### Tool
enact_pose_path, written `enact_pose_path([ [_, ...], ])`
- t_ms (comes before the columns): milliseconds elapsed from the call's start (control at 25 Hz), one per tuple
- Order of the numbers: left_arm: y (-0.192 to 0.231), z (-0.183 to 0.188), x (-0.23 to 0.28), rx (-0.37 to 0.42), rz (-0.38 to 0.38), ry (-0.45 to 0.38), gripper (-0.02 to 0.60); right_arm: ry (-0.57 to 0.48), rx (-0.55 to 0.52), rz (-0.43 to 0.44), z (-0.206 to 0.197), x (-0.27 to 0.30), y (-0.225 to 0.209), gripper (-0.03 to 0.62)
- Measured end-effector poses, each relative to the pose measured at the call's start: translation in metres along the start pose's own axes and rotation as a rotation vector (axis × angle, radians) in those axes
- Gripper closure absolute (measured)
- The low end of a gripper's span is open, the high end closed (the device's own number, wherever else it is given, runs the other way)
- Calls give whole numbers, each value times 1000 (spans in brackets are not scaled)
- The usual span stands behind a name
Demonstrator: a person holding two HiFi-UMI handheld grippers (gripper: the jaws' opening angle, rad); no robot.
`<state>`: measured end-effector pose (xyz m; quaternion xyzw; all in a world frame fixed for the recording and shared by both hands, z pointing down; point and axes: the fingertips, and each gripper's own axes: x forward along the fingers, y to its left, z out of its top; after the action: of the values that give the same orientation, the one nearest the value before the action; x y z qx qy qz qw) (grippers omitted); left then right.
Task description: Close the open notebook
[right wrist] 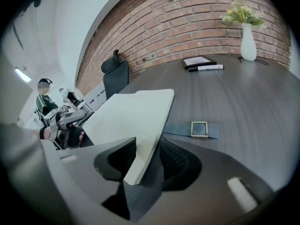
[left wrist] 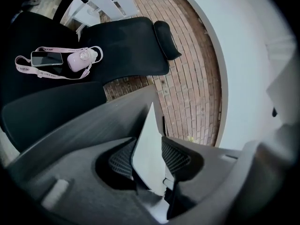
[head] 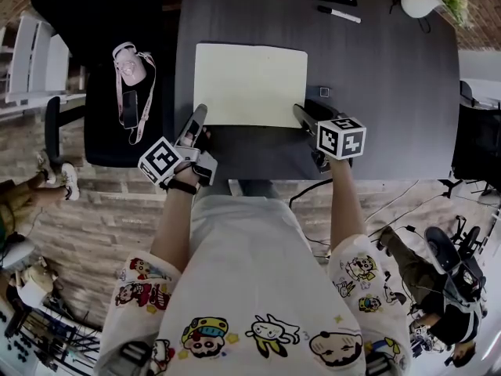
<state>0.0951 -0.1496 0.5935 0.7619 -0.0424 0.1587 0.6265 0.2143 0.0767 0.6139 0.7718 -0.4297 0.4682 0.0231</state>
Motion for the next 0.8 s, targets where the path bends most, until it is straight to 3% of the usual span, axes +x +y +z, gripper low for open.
enact_pose_path([
  [80,3,1,0,3,12,-2,478,0,5,-1,-1,0,0,422],
  [120,2,1,1,-9,3,-7,550,0,8,-1,-1,0,0,424],
  [560,-2,4,-3,31,34,10,560,-6,32,-2,2,0,1,430],
  [800,-30,-3,-7,159,8,46,571,-9,44,-3,1,-5,-1,433],
])
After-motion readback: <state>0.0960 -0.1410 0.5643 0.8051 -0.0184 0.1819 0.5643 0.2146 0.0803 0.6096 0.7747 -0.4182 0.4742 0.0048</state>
